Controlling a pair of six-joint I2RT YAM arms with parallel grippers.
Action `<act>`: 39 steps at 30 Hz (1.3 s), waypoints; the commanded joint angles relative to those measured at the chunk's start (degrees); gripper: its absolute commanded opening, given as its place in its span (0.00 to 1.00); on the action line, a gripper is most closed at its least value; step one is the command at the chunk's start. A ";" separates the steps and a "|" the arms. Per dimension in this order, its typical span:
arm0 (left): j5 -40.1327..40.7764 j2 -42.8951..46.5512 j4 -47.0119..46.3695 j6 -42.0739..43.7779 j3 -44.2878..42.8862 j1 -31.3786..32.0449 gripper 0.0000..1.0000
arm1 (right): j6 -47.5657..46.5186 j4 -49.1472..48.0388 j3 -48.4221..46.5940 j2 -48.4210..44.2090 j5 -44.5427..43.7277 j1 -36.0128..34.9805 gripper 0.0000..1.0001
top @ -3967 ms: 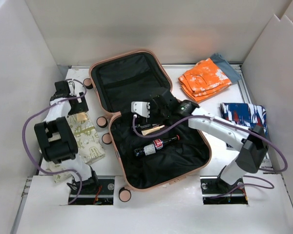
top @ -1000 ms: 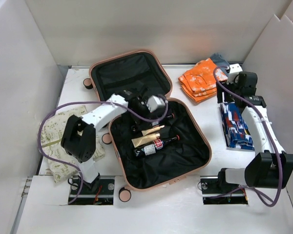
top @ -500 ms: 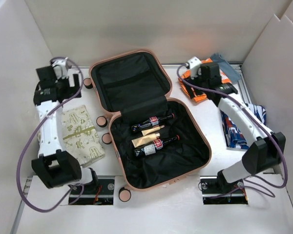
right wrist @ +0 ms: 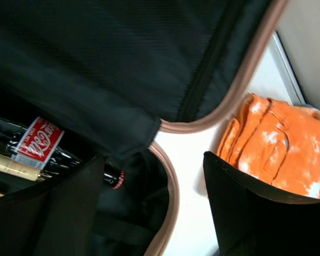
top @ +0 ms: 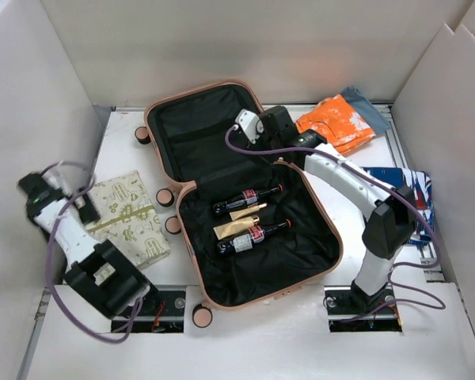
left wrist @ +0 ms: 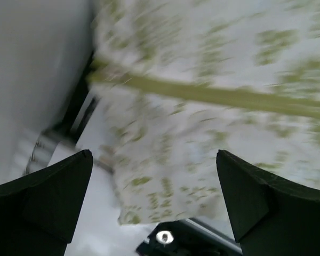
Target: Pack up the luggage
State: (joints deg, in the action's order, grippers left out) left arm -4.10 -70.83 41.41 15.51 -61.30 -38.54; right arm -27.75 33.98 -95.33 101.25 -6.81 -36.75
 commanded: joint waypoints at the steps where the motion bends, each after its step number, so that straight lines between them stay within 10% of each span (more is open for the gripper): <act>1: 1.82 -2.47 4.21 6.97 4.07 -14.25 0.99 | -2.14 1.00 -3.98 1.31 0.65 -1.22 0.79; 24: -11.99 -24.42 -1.69 12.53 6.55 -19.81 0.97 | -4.42 -0.75 1.11 -2.02 -2.24 -1.74 0.79; 33: -7.77 -32.08 -4.58 16.48 7.77 -15.96 0.52 | -6.09 -1.46 2.16 -5.09 -7.16 -0.17 0.79; 37: -8.38 -36.66 -4.58 17.63 7.77 -13.66 0.04 | -6.71 -1.46 2.16 -6.24 -9.88 0.37 0.79; 39: -8.38 -37.19 -5.10 17.63 7.77 -13.66 0.00 | -7.23 -1.98 2.16 -6.86 -11.29 0.37 0.79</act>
State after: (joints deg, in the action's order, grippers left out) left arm -7.46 -100.75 46.09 31.05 -58.35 -52.73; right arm -33.93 35.11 -93.12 97.45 -14.28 -36.80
